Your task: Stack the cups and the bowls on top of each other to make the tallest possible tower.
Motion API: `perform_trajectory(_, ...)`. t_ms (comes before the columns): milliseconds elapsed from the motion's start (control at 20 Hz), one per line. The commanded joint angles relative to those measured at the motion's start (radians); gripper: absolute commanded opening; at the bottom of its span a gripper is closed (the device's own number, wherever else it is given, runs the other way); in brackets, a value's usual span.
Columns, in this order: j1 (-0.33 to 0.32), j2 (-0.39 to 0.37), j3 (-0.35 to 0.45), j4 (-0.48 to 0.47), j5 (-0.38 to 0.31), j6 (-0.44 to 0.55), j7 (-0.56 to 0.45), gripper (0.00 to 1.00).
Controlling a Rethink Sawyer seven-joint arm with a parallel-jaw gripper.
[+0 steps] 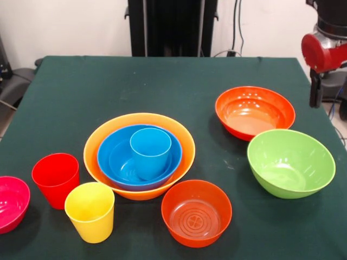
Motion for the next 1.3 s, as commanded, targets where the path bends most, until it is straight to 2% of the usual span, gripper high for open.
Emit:
perform_trajectory(50,0.026,-0.005,-0.091,0.029,0.017,-0.042,0.179,1.0)
perform_trajectory(450,0.032,-0.008,-0.096,0.033,0.007,-0.048,0.188,1.0)
perform_trajectory(700,0.07,0.006,-0.131,0.06,-0.035,-0.042,0.188,1.0)
perform_trajectory(900,0.099,0.005,-0.184,0.137,-0.089,-0.186,0.235,1.0)
perform_trajectory(1300,0.146,0.034,-0.27,0.186,-0.136,-0.327,0.228,1.0)
